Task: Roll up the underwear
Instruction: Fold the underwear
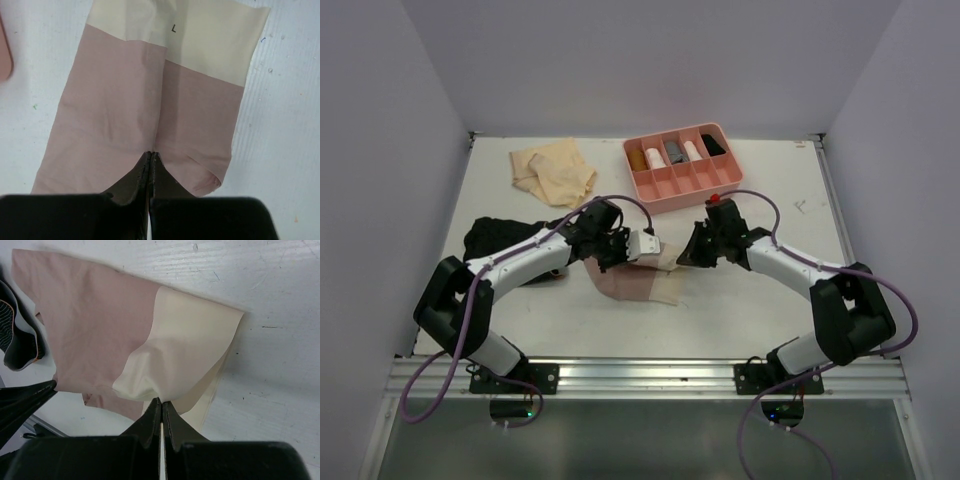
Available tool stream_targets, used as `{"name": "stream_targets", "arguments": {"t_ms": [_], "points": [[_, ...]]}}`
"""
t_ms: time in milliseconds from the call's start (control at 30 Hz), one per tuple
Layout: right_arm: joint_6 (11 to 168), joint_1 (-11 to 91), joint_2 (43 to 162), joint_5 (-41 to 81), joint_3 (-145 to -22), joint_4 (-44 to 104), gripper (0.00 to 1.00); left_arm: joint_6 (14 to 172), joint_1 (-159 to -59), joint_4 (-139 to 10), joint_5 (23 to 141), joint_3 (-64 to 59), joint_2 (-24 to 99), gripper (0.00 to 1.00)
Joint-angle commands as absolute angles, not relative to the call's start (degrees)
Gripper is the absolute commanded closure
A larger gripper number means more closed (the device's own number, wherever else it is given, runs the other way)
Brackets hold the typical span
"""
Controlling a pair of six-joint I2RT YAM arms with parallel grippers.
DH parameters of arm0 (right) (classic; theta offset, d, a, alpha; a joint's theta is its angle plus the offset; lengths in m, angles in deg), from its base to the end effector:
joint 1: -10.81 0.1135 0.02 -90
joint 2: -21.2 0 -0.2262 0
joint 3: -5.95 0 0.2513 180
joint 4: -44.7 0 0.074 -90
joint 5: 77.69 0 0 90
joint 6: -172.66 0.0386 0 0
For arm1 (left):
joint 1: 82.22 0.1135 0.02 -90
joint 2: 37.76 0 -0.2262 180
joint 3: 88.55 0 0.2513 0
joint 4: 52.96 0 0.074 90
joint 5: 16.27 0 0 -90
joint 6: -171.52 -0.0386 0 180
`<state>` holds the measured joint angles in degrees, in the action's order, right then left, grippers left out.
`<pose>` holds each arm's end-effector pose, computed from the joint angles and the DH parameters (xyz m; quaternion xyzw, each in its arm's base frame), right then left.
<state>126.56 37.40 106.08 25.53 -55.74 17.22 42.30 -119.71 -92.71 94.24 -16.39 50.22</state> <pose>0.2657 0.1429 0.1535 0.1025 0.9306 0.2814 0.2105 0.2426 -0.2031 0.1802 0.6246 0.7044 -0.1656 0.2938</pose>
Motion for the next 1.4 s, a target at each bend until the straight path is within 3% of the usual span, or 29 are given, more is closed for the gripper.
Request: {"name": "stream_targets", "arguments": {"t_ms": [0,467,1167,1267,1367], "points": [[125.1,37.3,104.4,28.3,-55.8,15.5,1.0,38.9,-119.0,-97.4,95.2,-16.6,48.2,1.0],[127.0,40.6,99.0,32.7,-50.0,14.8,1.0,35.9,-118.7,-103.1,97.1,-17.8,44.8,1.0],[124.5,44.5,100.6,32.0,-44.9,13.0,1.0,41.9,-120.8,-103.0,100.8,-26.1,45.2,1.0],[123.5,44.5,100.8,32.0,-45.5,11.4,0.88,44.0,-121.7,-101.1,101.9,-27.0,47.1,1.0],[124.2,44.5,100.0,30.2,-46.4,10.7,0.88,45.8,-122.4,-98.9,102.6,-27.3,49.1,1.0]]}}
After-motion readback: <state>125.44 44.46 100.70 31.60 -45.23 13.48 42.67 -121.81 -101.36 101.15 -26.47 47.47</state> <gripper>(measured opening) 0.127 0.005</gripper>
